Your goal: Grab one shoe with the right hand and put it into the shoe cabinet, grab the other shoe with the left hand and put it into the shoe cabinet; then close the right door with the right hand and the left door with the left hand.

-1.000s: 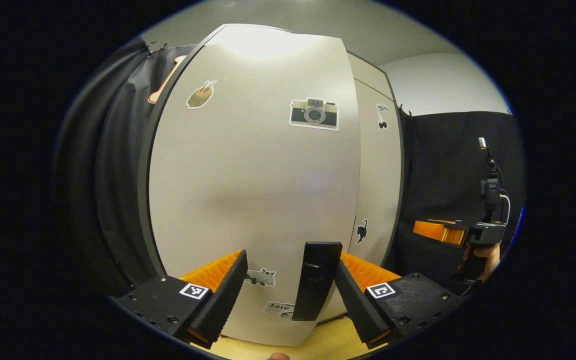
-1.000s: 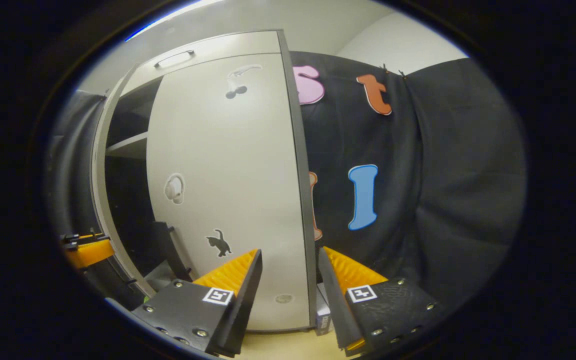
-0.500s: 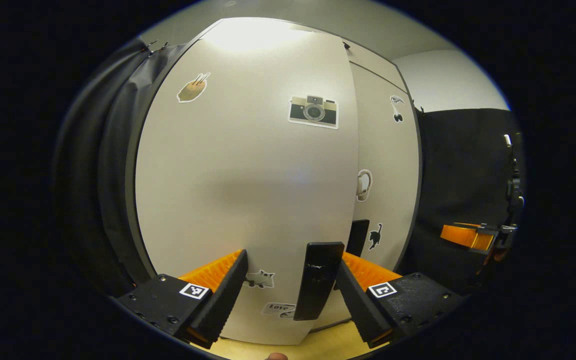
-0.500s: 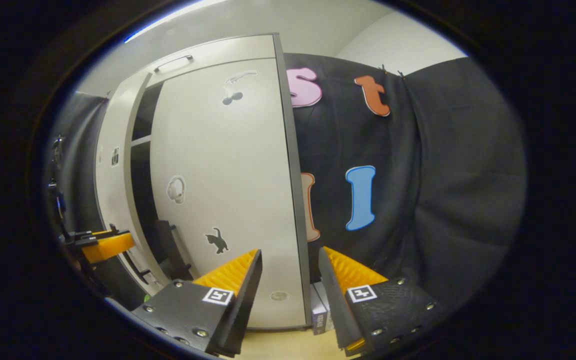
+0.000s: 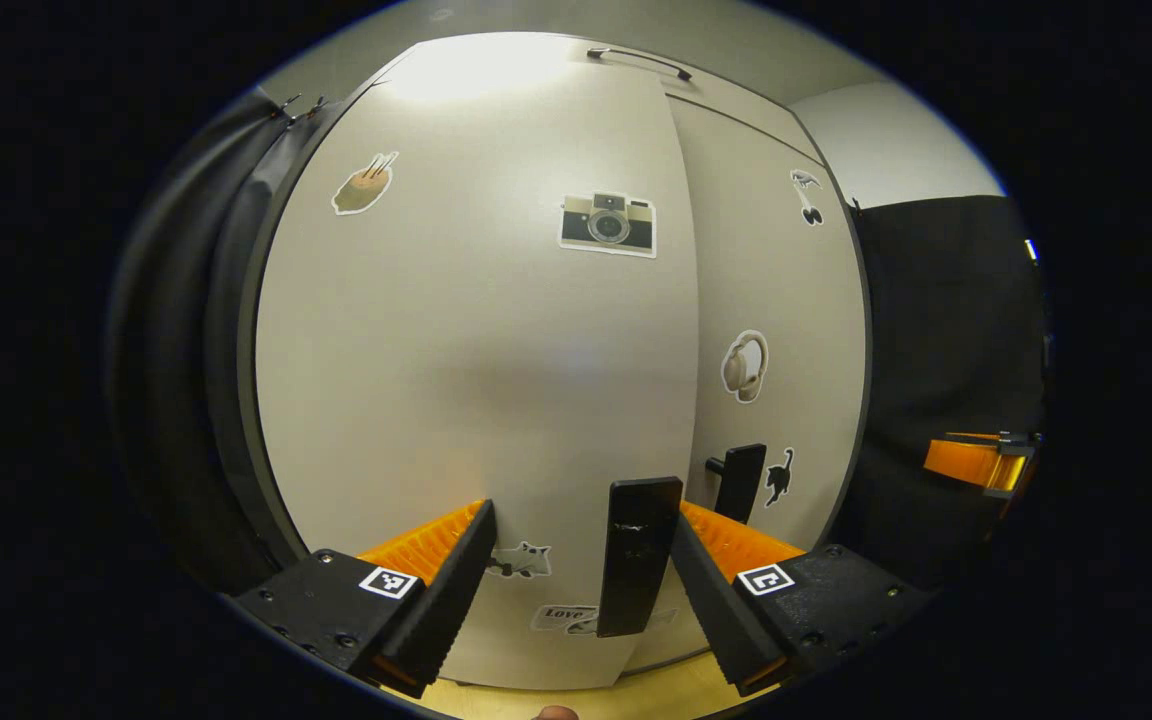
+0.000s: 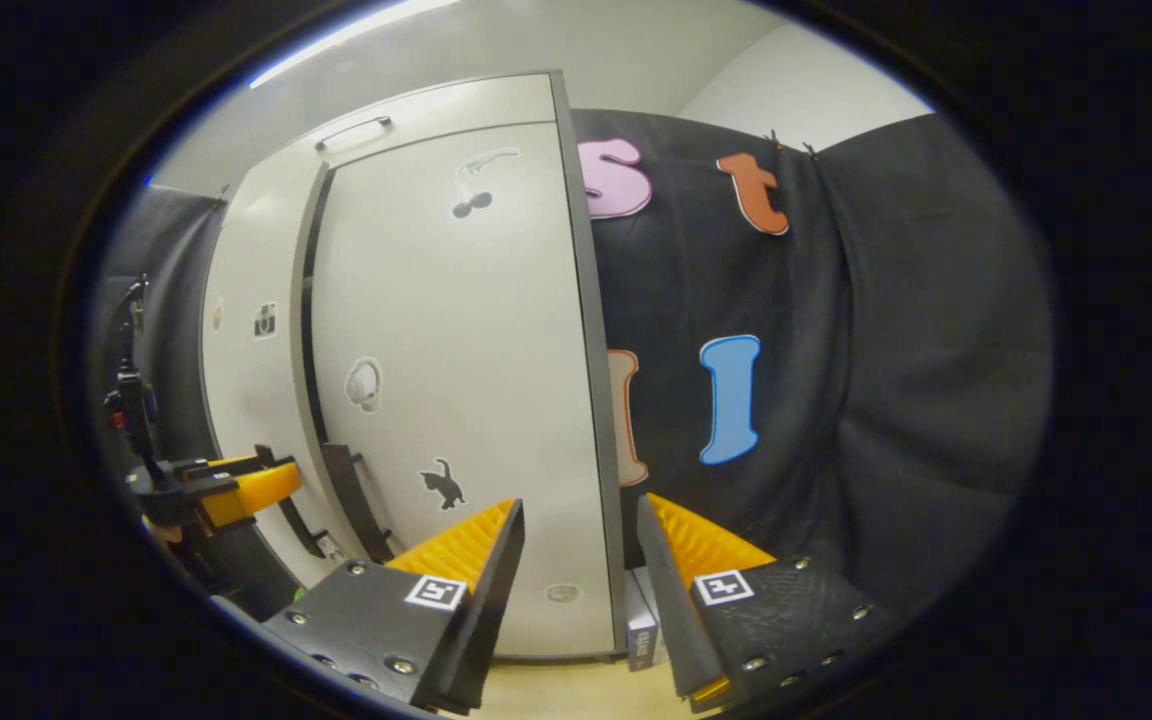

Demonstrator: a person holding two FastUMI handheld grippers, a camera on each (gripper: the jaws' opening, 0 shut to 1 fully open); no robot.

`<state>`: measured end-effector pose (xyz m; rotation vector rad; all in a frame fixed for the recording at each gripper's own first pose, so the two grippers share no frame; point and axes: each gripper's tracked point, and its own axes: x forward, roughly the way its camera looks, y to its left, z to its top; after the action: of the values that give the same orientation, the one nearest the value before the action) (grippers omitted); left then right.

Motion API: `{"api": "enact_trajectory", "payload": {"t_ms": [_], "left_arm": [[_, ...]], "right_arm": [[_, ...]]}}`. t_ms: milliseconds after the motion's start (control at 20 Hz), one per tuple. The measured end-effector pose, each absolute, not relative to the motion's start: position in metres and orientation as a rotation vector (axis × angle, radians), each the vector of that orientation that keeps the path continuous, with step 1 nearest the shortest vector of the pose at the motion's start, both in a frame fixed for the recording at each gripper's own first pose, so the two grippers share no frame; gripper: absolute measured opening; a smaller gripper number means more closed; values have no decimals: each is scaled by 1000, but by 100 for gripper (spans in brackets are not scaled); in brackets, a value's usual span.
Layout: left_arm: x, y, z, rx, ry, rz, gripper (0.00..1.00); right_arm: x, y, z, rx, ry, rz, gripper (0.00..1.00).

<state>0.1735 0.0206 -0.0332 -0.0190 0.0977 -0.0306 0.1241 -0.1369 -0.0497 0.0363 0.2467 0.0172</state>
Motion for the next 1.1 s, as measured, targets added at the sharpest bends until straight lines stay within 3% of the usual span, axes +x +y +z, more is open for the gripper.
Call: {"api": "enact_trajectory", "payload": {"t_ms": [1100], "left_arm": [[159,17,-30,-12,109,24,100]], "right_arm": [[92,-85,-42,0,242,182,68]]}}
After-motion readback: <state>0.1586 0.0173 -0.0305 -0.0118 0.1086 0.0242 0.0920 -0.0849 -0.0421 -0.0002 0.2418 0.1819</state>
